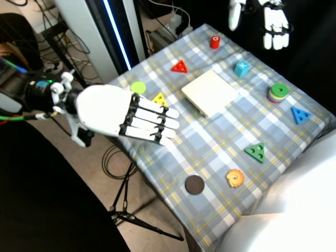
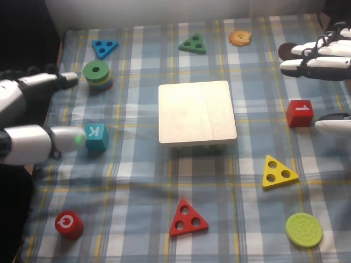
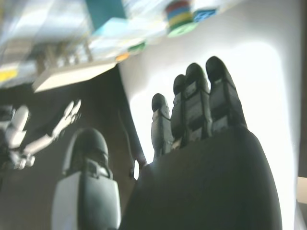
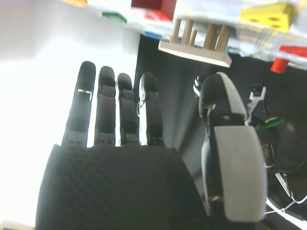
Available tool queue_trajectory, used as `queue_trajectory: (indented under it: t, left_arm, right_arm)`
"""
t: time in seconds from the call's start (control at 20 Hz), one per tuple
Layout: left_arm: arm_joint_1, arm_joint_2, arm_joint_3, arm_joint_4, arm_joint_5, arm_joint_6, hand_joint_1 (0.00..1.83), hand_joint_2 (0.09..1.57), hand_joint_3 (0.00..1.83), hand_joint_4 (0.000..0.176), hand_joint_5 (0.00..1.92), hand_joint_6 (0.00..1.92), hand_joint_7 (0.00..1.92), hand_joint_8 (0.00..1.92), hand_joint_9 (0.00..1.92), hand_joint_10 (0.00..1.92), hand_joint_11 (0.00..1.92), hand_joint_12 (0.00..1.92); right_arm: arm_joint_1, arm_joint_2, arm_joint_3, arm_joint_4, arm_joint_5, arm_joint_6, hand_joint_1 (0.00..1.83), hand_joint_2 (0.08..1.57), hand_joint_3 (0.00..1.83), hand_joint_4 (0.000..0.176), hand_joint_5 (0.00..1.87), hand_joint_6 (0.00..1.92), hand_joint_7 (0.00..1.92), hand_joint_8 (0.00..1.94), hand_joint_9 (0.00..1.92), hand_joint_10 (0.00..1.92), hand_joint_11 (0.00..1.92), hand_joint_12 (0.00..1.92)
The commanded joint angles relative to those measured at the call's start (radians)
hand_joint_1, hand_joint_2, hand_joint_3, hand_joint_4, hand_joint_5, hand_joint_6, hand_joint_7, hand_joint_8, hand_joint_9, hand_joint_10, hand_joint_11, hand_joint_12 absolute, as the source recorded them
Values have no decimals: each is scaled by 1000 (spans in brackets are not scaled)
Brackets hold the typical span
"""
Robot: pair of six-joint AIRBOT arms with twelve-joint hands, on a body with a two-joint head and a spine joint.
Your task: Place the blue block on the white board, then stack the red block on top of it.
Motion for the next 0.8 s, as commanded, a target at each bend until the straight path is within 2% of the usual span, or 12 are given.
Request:
queue_trajectory:
  t: [0.0, 0.05, 0.1, 0.15, 0.2, 0.25, 0.45, 0.5, 0.75]
  left_arm:
    - [-23, -15, 14, -8, -47, 53, 586, 986, 0, 176, 240, 0, 148, 0, 67, 0, 0, 292]
    - [-38, -32, 27, -34, -21, 118, 596, 983, 0, 176, 217, 0, 127, 0, 42, 0, 0, 238]
    - [-60, -52, 41, -62, 9, 193, 648, 968, 0, 176, 213, 0, 108, 0, 8, 0, 0, 152]
    - [-74, -67, 50, -82, 25, 248, 664, 960, 0, 176, 215, 0, 93, 6, 1, 0, 0, 59]
    - [-91, -89, 63, -115, 46, 334, 705, 952, 0, 176, 223, 2, 76, 3, 0, 0, 0, 11]
    - [-98, -99, 70, -130, 56, 377, 739, 946, 0, 176, 217, 0, 54, 0, 0, 0, 0, 1]
    - [-119, -121, 92, -147, 82, 428, 765, 950, 0, 176, 178, 0, 50, 0, 0, 0, 0, 0]
    - [-126, -125, 99, -159, 93, 446, 808, 959, 1, 176, 228, 17, 79, 9, 0, 0, 0, 0]
    - [-134, -139, 104, -165, 88, 446, 797, 992, 2, 176, 414, 10, 174, 4, 0, 0, 0, 0]
  right_arm:
    - [13, 5, 1, 16, 116, 13, 566, 1187, 0, 54, 323, 0, 270, 0, 275, 0, 106, 480]
    - [13, 6, 1, 13, 116, 15, 551, 1191, 0, 52, 320, 0, 273, 0, 281, 0, 132, 426]
    - [13, 7, 1, 12, 116, 15, 573, 1192, 0, 37, 321, 1, 279, 1, 288, 2, 144, 409]
    - [13, 8, 1, 12, 116, 15, 564, 1191, 0, 40, 319, 0, 282, 0, 290, 0, 164, 364]
    - [13, 8, 1, 10, 116, 16, 542, 1189, 0, 32, 324, 1, 291, 2, 296, 2, 175, 350]
    - [14, 8, 1, 6, 116, 17, 537, 1187, 0, 34, 323, 1, 292, 2, 297, 2, 176, 344]
    - [14, 8, 2, -5, 109, 21, 565, 1194, 2, 41, 327, 1, 296, 2, 304, 3, 195, 342]
    - [14, 8, 3, -5, 109, 22, 562, 1195, 2, 35, 337, 5, 310, 7, 321, 10, 214, 350]
    - [14, 8, 3, -5, 109, 22, 582, 1199, 1, 33, 342, 4, 313, 4, 329, 7, 223, 354]
